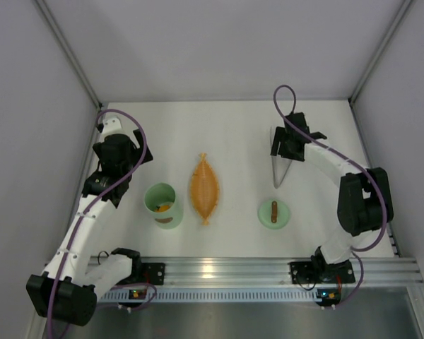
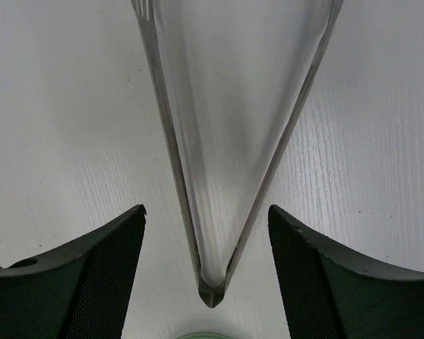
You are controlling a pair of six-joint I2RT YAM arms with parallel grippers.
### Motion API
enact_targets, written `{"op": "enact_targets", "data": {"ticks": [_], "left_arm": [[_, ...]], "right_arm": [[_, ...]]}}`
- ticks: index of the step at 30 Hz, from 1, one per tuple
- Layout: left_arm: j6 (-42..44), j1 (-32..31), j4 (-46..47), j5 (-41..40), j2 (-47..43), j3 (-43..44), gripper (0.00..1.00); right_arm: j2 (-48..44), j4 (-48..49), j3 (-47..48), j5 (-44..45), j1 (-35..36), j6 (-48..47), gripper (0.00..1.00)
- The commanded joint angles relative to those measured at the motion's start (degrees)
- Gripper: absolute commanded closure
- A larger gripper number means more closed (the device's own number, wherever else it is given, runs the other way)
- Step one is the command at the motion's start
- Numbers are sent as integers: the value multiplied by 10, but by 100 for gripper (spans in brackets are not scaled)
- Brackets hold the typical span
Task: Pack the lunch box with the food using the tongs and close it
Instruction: Place the clamp at the center of the board, then pick up the box lid from the center of the board.
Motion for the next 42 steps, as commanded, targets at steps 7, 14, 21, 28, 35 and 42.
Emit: {"op": "enact_targets", "data": {"ticks": [7,14,21,28,35,42], "left_arm": [[8,3,35,39,-38,12,1],[10,3,41,66,-38,20,1],[18,2,44,95,-29,26,1],[19,2,47,82,-26,16,1],[17,2,38,74,-19,16,1],[12,2,34,69,-25,15,1]], "right_arm": [[-141,-12,23,-14,-8,0,30],[-241,-38,-13,-26,-9,-4,28],[-316,-62,-45,-45,-8,-13,29],[-382,-146,-70,-76,17,-15,37],[-392,-221,-95,36,153,37,41],[-384,-167,-225,34,192,102,46]]}}
